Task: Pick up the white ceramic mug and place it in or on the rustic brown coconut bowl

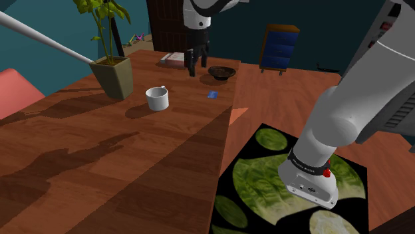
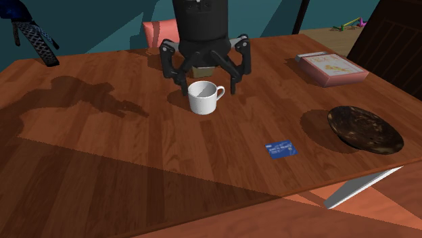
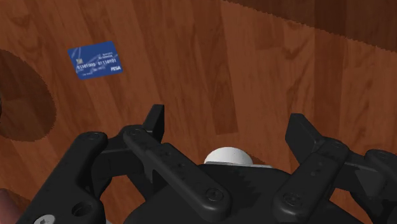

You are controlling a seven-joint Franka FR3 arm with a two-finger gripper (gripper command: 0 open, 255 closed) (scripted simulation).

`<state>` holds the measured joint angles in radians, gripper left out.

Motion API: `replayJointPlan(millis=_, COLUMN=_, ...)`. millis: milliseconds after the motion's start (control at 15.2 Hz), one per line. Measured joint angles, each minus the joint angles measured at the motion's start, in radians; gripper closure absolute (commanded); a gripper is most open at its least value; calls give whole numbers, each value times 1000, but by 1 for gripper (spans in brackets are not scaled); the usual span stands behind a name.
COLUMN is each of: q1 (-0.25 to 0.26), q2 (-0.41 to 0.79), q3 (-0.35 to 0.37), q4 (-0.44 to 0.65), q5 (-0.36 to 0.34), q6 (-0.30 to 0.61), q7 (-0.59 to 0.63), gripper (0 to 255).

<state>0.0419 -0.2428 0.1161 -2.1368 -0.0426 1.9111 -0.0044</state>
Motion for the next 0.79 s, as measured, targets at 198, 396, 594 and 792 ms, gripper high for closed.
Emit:
replayJointPlan(millis=198, q1=8, q2=114, q3=18, q4=73, q5=-9, q6=34, q7=23, gripper=0)
replayJointPlan(millis=396, q1=14, q2=225, q3=27, q4=142, q5=-22, q6=69, q7=37, gripper=0)
replayJointPlan(millis=594, q1=29, q2=346, q3=41, q4=245, q5=-39, q6=79, q7=63, gripper=0)
replayJointPlan(millis=792, q1=47, q2=467, q3=49, q4=355, q5=-58, q6=81, q7=85, gripper=0)
